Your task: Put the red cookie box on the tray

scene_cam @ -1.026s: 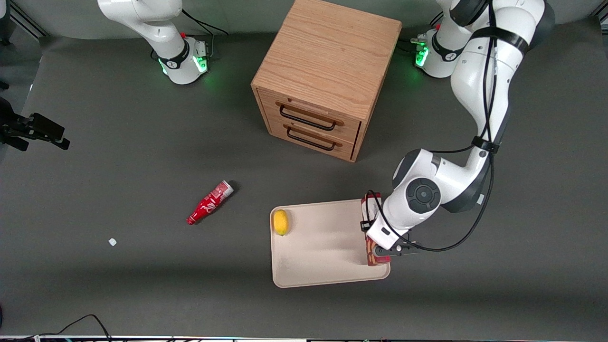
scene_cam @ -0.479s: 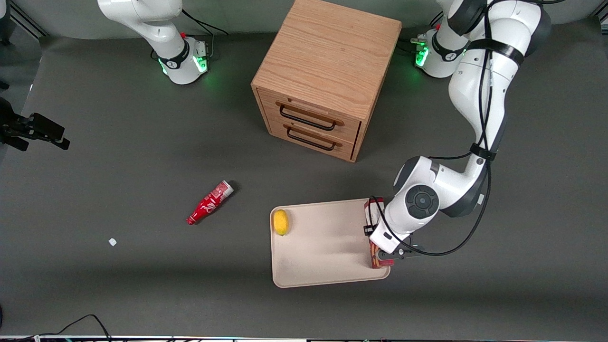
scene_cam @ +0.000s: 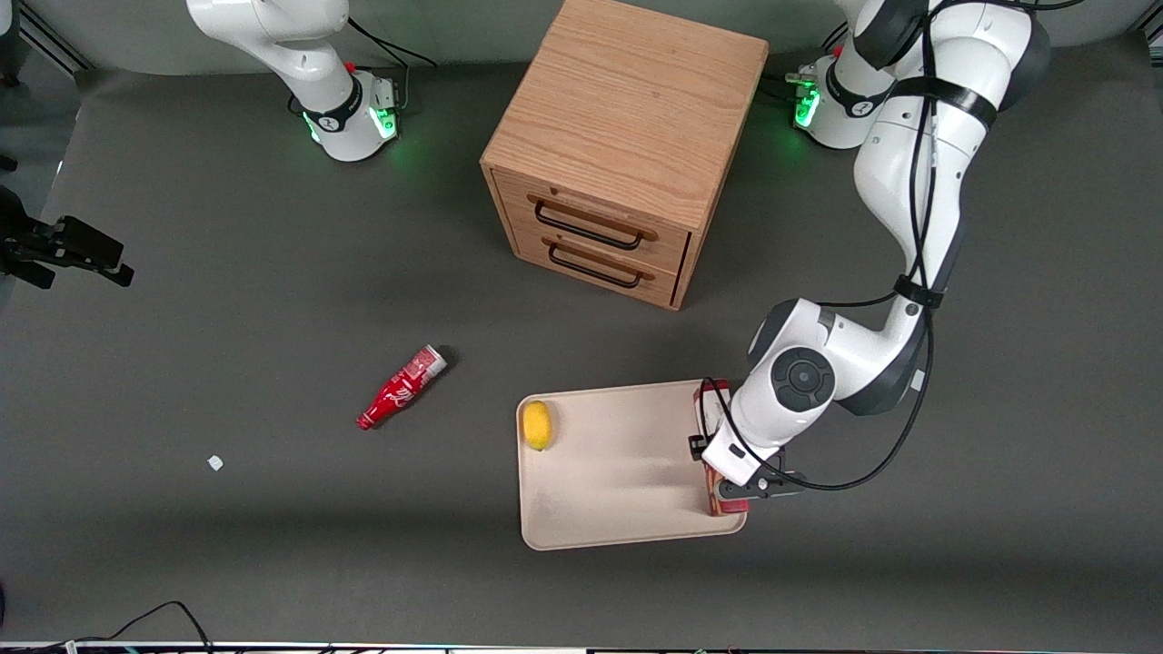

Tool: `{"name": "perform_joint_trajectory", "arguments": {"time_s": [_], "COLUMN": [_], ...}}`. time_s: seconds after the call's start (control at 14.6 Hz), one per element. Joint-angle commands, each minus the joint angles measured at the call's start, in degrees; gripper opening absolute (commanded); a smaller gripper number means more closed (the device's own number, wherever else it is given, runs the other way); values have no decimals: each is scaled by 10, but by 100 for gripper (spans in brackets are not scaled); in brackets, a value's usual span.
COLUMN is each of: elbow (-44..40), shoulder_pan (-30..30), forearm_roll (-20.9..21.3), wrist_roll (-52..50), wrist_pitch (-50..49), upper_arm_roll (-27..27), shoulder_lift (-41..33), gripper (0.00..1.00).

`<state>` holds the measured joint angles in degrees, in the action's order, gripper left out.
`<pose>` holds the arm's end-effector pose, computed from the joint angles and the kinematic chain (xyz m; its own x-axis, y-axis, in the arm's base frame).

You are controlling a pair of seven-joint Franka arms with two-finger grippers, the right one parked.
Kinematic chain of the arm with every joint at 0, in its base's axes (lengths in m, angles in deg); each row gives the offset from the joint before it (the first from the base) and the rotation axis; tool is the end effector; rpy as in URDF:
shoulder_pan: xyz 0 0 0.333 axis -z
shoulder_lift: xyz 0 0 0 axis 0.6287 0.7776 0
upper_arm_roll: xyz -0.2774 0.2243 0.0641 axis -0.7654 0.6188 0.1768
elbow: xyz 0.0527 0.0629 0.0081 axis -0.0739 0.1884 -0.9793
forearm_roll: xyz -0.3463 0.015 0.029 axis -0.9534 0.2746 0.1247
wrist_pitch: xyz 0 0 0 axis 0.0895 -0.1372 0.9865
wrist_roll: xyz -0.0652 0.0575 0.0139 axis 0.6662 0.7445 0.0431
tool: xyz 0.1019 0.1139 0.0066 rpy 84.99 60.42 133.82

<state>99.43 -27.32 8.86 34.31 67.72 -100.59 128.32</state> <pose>0.6993 -0.2962 0.2600 0.9871 0.1147 0.1118 0.1004 -0.9870 0.1258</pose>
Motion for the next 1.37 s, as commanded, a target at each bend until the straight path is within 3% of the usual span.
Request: {"name": "perform_joint_trajectory", "arguments": {"time_s": [0.0,0.27,0.48,0.68,0.96,1.3], "elbow": [38,86,111,164,211,212], "shoulder_pan": [1,-31,-81,-140,-216,-278], "forearm_roll": [7,4,-4,-75,-138,-134], "wrist_roll": [-19,-13,11,45,171,266], "wrist_pitch": [12,12,-27,-76,-221,-372], "upper_arm_roll": [9,-2,-50,-70,-71,-66], "shoulder_lift": [-49,-110,-175,-275,-396,-484], "gripper": [100,100,100,100,100,100]}}
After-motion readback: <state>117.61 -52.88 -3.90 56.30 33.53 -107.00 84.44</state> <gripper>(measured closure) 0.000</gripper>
